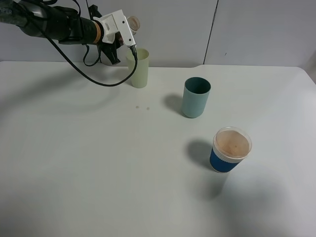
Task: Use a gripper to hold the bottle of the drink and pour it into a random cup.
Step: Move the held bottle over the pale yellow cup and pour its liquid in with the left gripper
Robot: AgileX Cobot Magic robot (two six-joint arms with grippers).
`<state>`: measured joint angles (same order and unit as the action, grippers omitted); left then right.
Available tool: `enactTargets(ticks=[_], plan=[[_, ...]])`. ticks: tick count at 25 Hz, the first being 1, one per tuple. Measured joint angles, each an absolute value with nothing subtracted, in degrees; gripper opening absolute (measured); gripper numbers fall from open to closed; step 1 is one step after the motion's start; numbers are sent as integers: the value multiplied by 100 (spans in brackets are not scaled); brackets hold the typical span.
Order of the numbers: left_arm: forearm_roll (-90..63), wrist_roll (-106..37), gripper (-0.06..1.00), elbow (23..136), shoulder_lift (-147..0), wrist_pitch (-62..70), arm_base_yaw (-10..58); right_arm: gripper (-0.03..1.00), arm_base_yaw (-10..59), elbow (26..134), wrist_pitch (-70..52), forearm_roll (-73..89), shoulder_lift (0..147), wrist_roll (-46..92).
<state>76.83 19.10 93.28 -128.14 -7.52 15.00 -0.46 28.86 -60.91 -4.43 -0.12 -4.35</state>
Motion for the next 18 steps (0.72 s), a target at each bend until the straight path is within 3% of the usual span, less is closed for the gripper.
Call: enactTargets(ticks=[18], plan=[[8394,1910,34,9328,-12797,-648,1500,100,-46,2886,-6091,-443,-12,-435]])
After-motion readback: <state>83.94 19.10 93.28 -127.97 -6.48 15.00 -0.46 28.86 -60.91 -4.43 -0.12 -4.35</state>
